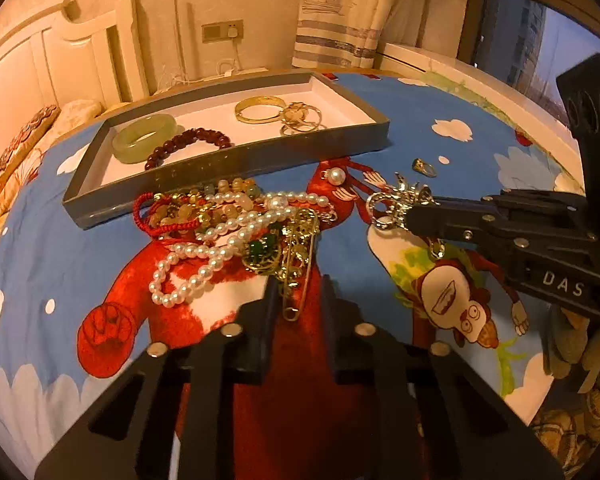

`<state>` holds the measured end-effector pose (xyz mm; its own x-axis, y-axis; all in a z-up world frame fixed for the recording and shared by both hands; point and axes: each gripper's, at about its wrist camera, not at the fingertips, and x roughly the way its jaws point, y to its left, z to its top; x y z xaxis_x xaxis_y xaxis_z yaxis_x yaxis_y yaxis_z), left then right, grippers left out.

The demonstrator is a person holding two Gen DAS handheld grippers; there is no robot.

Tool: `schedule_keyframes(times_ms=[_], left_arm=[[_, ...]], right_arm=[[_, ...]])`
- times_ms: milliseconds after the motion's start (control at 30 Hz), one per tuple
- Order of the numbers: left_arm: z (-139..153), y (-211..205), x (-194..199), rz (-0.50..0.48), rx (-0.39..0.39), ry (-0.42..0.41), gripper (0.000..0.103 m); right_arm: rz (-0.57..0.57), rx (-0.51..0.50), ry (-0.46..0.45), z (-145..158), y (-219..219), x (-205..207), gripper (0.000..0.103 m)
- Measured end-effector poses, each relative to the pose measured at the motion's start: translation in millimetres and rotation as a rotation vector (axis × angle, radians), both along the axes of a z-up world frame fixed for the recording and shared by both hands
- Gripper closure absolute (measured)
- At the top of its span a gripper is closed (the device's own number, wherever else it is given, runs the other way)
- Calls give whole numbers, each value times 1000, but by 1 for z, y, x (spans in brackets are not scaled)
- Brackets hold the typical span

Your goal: Organize jewelry

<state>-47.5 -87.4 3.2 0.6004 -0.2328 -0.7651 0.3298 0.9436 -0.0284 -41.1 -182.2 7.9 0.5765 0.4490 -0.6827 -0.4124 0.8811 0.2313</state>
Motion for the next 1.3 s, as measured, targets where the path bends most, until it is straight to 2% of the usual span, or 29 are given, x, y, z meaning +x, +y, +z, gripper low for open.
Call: schedule_keyframes(times_ms=[133, 300, 467, 633, 867, 1100, 1300], left_arm=[[-1, -6, -3, -11, 40, -16, 90], [0, -3, 2, -3, 12, 3, 89], [0, -13, 5, 0, 69, -9, 88], [0, -16, -2, -4, 82, -41, 92], [12, -7, -21, 9, -1, -103, 92], [38, 4, -36, 34, -66, -188, 97], [44, 14, -38, 57, -96, -199, 97]], right_arm=[[-4, -18, -2, 0, 3, -1, 92], [-7, -57, -11, 0, 9, -2, 92], [-11, -65, -14, -1, 10, -2, 92], [-10, -71, -15, -2, 10, -3, 92], [-14, -64, -25, -1, 9, -4, 92], [-17, -47, -40, 1, 6, -6, 92], [-21, -44, -47, 2, 4, -8, 92]])
